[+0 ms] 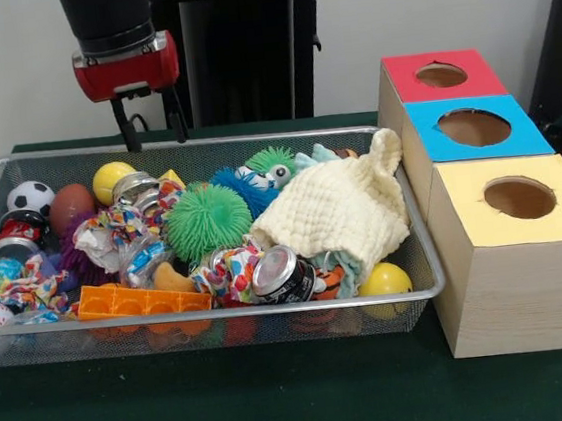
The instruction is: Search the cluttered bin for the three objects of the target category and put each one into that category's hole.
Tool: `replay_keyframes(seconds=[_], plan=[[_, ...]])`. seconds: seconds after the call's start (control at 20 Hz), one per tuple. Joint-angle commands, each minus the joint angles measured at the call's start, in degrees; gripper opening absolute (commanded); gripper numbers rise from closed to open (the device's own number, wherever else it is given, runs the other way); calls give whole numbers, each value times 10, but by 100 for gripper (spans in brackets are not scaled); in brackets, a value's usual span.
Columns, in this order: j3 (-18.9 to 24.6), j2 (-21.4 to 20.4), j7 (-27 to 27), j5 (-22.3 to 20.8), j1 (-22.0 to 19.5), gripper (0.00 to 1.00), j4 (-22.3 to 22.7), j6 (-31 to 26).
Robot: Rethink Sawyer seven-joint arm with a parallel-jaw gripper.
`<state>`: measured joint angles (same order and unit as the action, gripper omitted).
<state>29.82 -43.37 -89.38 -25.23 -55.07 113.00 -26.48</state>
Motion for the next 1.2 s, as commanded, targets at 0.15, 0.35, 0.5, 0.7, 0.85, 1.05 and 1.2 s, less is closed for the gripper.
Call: replay_keyframes(seconds=[0.15,0.35,0.5,0.7,0.85,1.05,1.2], plan=[[48,15,24,-15,-11,100,-56,19],[45,17,39,-23,2,100,-89,-10],[35,10,32,-27,16,100,-110,-13],[34,0,38,-25,26,100,-137,-31],[21,8,34,-30,42,100,-166,-42],[14,27,33,-31,51,100,-202,-44],[7,37,27,-31,57,100,-215,-41]])
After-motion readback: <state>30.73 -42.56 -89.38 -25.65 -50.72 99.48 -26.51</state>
